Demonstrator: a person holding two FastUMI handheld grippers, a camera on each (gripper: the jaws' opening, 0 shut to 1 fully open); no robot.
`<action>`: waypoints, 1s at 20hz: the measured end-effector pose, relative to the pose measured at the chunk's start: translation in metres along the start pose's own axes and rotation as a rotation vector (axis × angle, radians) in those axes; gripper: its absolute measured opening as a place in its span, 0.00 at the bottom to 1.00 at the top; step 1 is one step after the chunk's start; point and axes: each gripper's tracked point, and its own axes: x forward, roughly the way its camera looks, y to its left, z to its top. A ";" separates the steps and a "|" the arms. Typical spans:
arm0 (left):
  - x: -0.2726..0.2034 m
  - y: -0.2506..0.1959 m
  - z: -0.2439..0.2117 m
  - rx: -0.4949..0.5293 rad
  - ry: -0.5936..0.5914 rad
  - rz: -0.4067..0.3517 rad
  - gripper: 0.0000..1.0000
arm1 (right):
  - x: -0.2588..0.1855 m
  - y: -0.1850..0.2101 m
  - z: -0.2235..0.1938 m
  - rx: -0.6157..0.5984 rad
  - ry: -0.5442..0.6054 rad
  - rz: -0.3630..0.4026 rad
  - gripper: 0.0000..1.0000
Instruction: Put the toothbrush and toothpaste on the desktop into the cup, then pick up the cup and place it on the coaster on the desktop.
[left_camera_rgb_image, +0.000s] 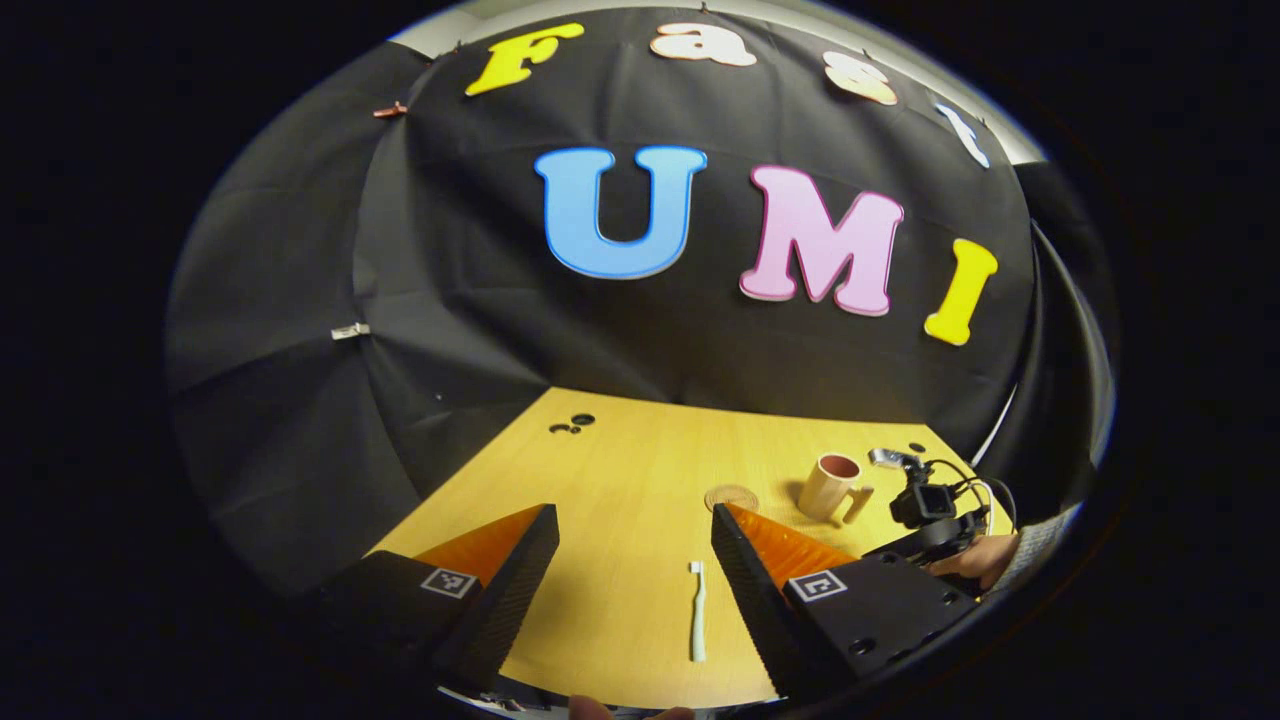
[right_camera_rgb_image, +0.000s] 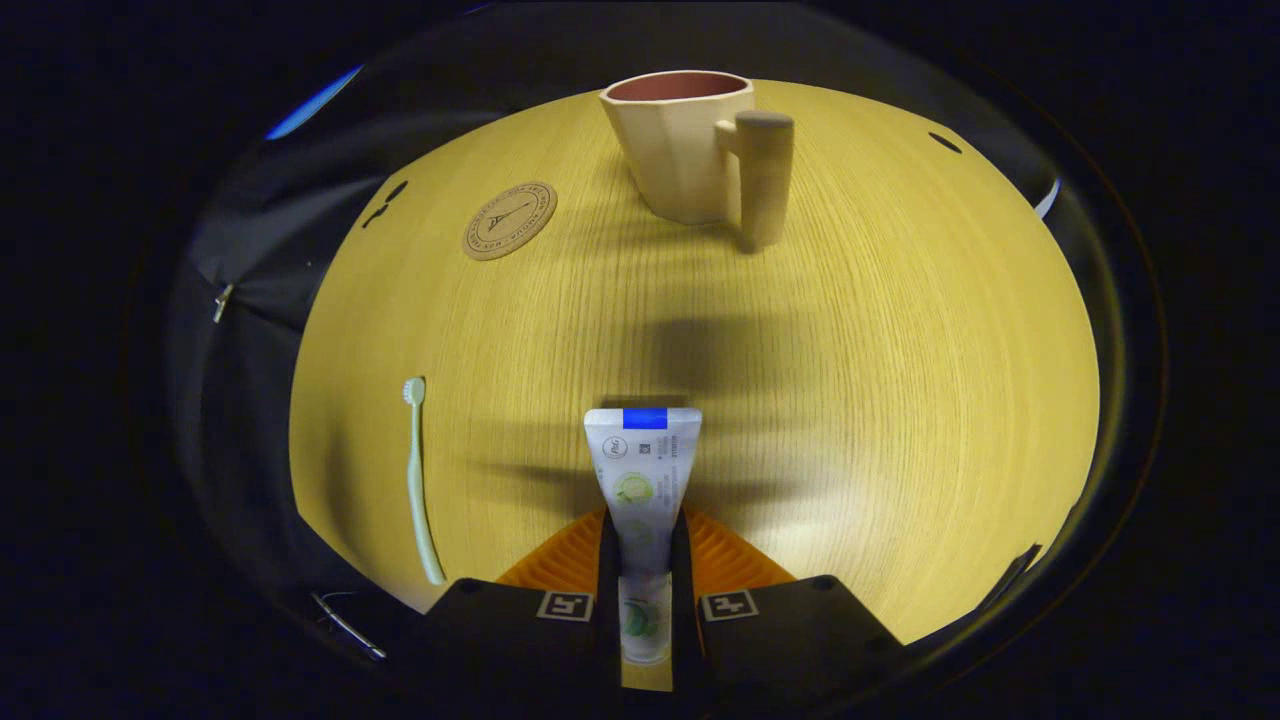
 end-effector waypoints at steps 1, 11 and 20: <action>0.010 -0.008 -0.009 0.009 0.035 -0.011 0.98 | -0.004 -0.001 0.000 0.000 -0.027 0.025 0.24; 0.099 -0.054 -0.144 0.081 0.466 -0.078 0.97 | -0.107 0.008 0.044 -0.160 -0.451 0.393 0.24; 0.139 -0.057 -0.202 0.167 0.679 -0.008 0.95 | -0.167 -0.036 0.068 -0.166 -0.510 0.476 0.24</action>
